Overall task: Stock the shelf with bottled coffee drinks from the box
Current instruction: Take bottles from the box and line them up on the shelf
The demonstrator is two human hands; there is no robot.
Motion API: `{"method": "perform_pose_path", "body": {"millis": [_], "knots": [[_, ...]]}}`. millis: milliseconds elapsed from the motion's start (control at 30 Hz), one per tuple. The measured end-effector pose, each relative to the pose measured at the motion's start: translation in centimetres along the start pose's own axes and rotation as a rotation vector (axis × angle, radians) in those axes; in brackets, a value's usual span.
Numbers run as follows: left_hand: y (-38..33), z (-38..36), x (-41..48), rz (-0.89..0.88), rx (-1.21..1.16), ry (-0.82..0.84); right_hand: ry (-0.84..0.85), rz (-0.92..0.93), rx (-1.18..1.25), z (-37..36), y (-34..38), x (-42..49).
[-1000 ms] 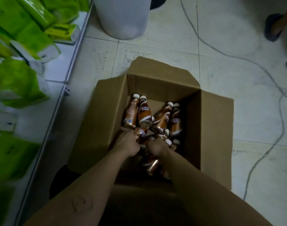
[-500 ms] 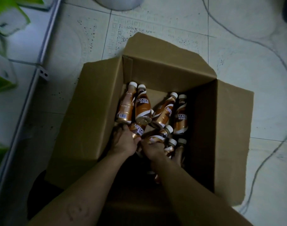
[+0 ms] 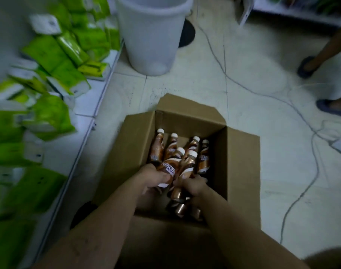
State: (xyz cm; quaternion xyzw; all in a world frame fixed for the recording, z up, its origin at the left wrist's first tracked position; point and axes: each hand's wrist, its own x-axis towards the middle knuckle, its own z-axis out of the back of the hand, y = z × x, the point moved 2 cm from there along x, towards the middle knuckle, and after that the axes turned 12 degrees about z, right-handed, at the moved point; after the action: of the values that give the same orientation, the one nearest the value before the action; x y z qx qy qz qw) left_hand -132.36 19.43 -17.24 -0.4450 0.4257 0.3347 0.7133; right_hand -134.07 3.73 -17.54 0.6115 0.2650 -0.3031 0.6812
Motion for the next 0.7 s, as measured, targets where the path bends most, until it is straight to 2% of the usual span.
{"method": "perform_pose_path", "body": {"millis": [100,233,400,467,700], "knots": [[-1.4,2.0,-6.6,-0.133,-0.074,-0.029,0.073,0.181,0.112,1.1,3.1,-4.8],[-2.9,3.5,-14.9,-0.311,-0.161,-0.096,0.2,0.448,0.101,2.5,8.3,-11.2],[-4.0,6.0,-22.9,-0.551,-0.324,-0.178,0.157,0.715,0.085,3.3,15.5,-18.3],[-4.5,8.3,-25.2,-0.664,-0.374,-0.194,0.172,0.803,0.076,2.1,18.1,-20.5],[-4.9,18.4,-36.8,-0.924,-0.434,-0.437,0.28,1.17,0.007,-4.3,26.7,-29.8]]}}
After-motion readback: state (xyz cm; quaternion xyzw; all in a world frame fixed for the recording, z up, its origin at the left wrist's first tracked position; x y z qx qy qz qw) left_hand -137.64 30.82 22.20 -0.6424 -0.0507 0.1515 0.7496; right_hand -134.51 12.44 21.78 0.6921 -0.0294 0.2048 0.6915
